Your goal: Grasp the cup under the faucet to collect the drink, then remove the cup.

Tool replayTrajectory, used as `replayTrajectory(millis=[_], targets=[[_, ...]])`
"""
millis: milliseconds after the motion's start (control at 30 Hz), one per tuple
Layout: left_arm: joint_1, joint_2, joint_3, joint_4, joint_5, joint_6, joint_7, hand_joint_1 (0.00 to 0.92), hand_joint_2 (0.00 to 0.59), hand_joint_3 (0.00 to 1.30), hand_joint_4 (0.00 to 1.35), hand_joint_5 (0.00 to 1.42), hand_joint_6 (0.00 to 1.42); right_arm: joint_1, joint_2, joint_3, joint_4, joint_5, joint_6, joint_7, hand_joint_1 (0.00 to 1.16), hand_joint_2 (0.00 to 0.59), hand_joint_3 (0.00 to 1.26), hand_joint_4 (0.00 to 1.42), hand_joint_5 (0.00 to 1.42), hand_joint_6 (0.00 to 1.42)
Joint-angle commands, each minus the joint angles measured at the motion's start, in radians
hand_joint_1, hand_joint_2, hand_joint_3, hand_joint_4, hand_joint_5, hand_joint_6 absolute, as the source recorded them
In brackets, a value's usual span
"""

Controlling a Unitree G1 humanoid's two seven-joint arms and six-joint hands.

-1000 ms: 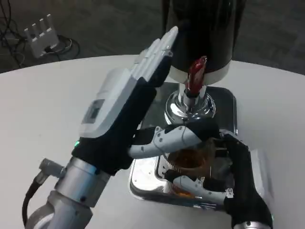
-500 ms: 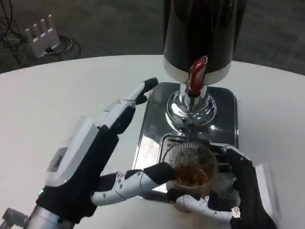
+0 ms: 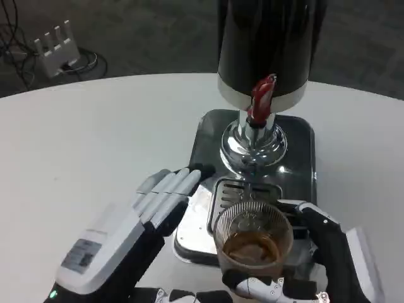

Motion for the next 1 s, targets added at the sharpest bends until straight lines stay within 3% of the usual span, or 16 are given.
replayTrajectory(millis=[33,200,467,800,1000], targets=[[0.028,0.036,0.016,-0.010,0.042,-0.012,0.003,0.000,0.048,0.00,0.00,0.00,0.00,0.023,-0.002,0.001,-0.045,0.006,-0.060,0.000,0.99,0.089,0.73,0.82,1.04,1.23],[0.051,0.066,0.017,-0.032,0.077,-0.016,-0.006,0.000,0.019,0.00,0.00,0.00,0.00,0.043,-0.005,-0.001,-0.072,0.012,-0.064,0.018,0.99,0.089,0.73,0.82,1.04,1.23],[0.105,0.113,0.027,-0.085,0.142,-0.002,-0.017,0.000,0.040,0.00,0.00,0.00,0.00,0.053,-0.035,-0.039,-0.142,0.033,-0.055,0.088,0.99,0.088,0.73,0.82,1.04,1.23],[0.193,0.097,0.057,-0.189,0.249,0.064,-0.009,0.000,0.069,0.00,0.00,0.00,0.00,0.074,-0.037,-0.051,-0.211,0.028,-0.036,0.148,0.99,0.088,0.73,0.82,1.04,1.24],[0.206,0.097,0.056,-0.211,0.245,0.094,-0.022,0.000,0.072,0.00,0.00,0.00,0.00,0.083,-0.032,-0.068,-0.240,0.037,-0.025,0.171,0.99,0.088,0.73,0.82,1.04,1.24]])
